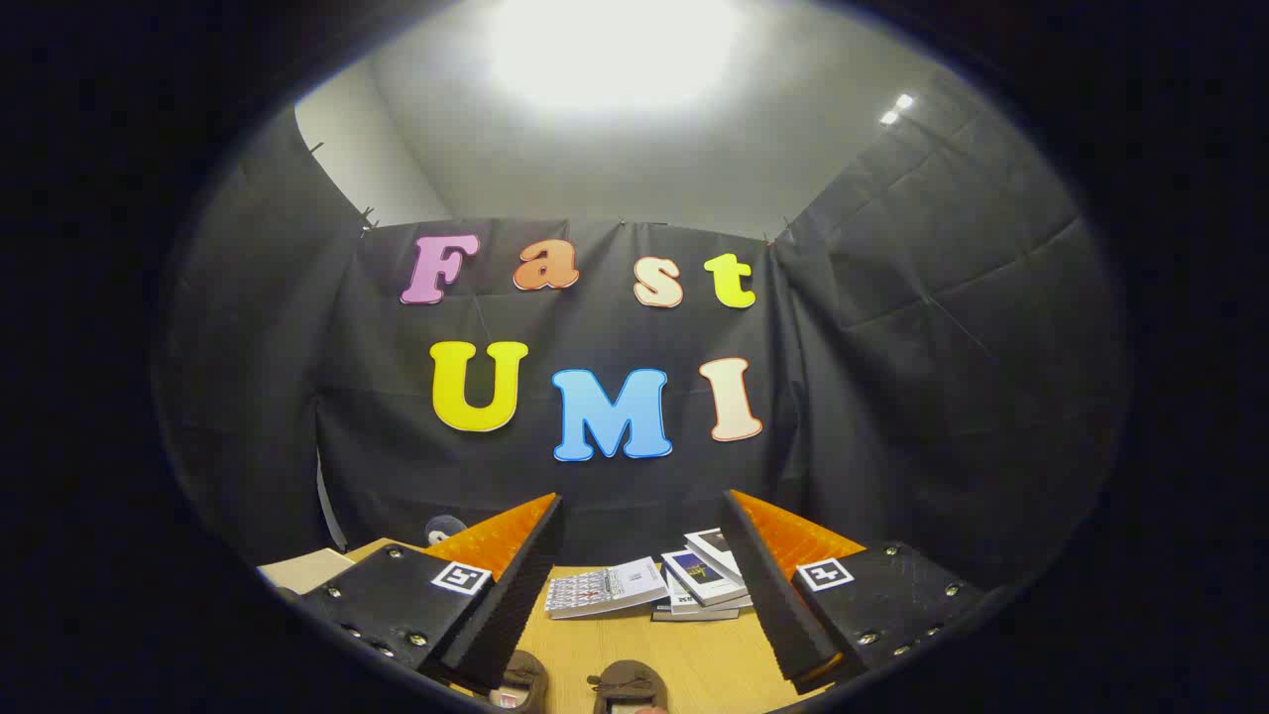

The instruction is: Open the storage box then place both shoes into the box .Put the left shoe in first, then the right shoe, with the right side of both shoes facing outward in a uniform manner.

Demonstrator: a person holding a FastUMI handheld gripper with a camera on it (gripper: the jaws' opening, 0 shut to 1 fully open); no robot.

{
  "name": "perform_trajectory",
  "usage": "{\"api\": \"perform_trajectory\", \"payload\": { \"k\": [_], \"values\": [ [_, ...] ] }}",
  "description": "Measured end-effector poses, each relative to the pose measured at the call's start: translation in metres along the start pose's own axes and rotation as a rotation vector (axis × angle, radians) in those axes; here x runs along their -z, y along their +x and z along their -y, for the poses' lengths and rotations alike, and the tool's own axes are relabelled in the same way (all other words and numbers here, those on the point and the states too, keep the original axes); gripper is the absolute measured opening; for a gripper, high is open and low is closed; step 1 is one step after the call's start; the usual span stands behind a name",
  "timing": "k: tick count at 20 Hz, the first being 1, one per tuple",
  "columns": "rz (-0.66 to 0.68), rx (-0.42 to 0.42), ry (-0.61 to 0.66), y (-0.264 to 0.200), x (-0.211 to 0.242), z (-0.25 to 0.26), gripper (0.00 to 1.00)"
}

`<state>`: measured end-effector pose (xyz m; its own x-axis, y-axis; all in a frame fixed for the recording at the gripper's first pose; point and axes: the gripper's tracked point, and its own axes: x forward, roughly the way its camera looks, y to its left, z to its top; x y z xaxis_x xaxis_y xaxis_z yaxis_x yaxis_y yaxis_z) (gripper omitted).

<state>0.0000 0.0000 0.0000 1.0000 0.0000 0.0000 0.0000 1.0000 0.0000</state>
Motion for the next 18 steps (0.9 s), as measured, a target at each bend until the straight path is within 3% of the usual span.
{"api": "perform_trajectory", "payload": {
  "k": [18],
  "values": [
    [-0.029,-0.056,-0.009,0.005,0.009,-0.015,0.97]
  ]
}}
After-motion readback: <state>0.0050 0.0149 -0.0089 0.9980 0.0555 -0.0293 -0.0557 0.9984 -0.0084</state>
